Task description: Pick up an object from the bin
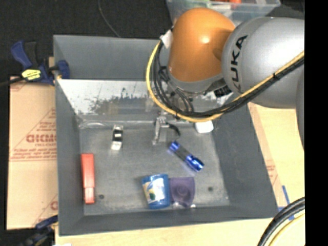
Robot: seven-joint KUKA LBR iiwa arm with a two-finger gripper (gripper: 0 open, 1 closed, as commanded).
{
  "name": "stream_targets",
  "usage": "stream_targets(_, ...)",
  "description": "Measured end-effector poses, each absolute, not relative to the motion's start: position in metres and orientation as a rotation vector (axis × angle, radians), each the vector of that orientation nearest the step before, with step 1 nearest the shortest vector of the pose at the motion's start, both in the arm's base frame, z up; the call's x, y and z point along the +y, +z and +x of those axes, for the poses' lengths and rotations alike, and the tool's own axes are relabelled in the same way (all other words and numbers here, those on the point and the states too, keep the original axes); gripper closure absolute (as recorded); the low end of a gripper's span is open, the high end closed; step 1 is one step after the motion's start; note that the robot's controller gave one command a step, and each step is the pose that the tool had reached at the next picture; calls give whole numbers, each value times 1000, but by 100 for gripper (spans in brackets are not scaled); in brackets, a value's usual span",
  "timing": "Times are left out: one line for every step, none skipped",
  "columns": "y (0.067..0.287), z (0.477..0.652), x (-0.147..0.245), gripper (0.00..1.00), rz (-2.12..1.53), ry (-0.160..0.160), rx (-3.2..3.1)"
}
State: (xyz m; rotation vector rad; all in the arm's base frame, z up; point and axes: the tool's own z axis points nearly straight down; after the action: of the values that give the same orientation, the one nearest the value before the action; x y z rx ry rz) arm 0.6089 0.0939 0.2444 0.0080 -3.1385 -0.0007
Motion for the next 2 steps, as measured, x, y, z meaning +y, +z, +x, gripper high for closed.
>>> stream_targets(250, 610, 93, 0, 2, -2, -3146)
stream_targets(150, 621, 127, 0, 442, 0, -3118)
